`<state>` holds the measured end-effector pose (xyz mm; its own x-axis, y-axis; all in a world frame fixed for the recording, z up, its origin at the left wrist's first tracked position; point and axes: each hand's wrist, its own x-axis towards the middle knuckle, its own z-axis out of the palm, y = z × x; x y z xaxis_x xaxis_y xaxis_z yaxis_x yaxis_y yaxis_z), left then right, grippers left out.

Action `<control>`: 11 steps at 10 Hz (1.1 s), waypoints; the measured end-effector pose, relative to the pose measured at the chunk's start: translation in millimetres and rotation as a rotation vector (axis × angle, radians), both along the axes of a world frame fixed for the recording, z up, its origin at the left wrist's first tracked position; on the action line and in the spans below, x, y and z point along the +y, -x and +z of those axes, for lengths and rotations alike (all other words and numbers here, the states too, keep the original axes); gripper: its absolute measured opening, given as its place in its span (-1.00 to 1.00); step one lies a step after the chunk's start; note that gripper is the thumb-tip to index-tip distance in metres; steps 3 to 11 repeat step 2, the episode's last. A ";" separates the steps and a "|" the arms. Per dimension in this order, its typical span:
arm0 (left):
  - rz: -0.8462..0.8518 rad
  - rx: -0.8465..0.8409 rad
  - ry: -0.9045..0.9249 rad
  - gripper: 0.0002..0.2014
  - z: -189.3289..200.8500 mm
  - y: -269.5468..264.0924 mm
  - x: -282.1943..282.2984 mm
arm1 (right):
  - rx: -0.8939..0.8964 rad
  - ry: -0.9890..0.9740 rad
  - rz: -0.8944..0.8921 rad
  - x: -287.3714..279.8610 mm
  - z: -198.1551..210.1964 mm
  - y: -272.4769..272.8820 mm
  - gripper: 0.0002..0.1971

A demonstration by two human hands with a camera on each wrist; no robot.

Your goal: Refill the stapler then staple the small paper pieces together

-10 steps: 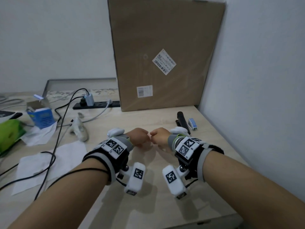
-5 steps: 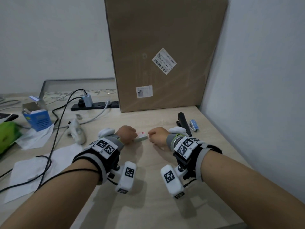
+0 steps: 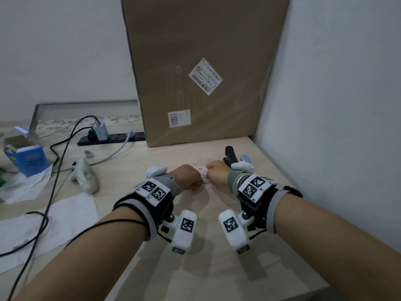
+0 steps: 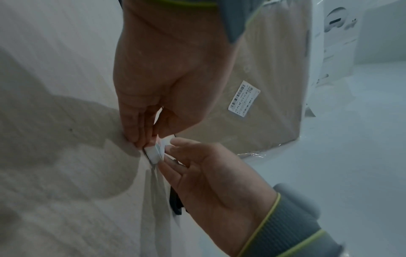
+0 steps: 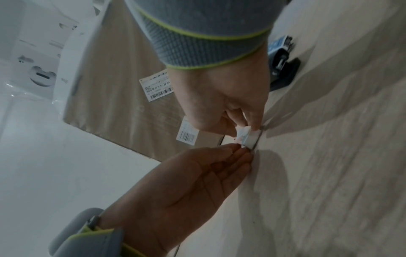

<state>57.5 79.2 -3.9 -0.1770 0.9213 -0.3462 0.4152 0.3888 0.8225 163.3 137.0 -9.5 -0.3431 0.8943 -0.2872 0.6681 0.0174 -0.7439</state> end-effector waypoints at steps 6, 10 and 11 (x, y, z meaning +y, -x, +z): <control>0.076 0.023 -0.026 -0.68 14.9 -5.6 -4.6 | -0.016 -0.052 0.016 -4.5 10.6 -17.9 -0.52; 0.076 0.023 -0.026 -0.68 14.9 -5.6 -4.6 | -0.016 -0.052 0.016 -4.5 10.6 -17.9 -0.52; 0.076 0.023 -0.026 -0.68 14.9 -5.6 -4.6 | -0.016 -0.052 0.016 -4.5 10.6 -17.9 -0.52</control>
